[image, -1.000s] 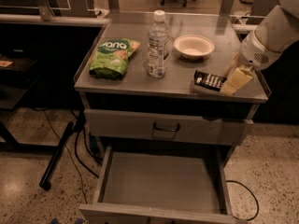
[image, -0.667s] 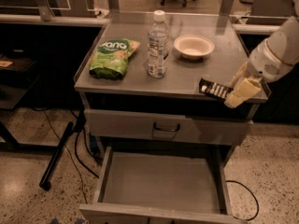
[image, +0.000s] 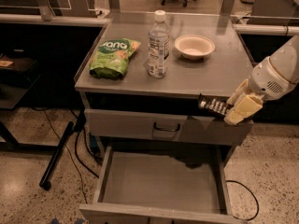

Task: Place rxbar chocolate into middle drawer

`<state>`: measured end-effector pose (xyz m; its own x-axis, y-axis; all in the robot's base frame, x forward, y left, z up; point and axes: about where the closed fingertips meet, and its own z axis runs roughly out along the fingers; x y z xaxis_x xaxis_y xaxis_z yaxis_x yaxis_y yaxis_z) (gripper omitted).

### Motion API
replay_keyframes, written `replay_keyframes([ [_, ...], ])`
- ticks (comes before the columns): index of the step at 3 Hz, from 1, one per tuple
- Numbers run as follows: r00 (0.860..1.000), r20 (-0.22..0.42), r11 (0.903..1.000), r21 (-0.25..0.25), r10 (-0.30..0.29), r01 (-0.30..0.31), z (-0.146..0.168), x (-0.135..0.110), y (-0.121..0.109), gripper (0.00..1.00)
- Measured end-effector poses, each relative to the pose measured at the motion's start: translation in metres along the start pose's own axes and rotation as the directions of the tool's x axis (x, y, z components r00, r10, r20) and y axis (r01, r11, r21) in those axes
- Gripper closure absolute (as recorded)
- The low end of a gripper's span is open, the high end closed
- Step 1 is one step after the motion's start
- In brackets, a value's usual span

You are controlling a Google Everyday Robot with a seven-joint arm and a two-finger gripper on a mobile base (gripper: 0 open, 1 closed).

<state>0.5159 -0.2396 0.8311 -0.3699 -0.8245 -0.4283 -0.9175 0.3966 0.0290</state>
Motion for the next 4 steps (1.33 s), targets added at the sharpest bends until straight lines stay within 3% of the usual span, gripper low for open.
replay_keyframes([
  [1, 1.0, -0.011, 0.9997, -0.021, 0.013, -0.014, 0.009, 0.011, 0.014, 1.0],
  [3, 0.995, -0.036, 0.9881, -0.124, 0.088, -0.092, 0.062, 0.054, 0.074, 1.0],
  [4, 0.995, -0.047, 0.9849, -0.142, 0.093, -0.098, 0.07, 0.059, 0.082, 1.0],
])
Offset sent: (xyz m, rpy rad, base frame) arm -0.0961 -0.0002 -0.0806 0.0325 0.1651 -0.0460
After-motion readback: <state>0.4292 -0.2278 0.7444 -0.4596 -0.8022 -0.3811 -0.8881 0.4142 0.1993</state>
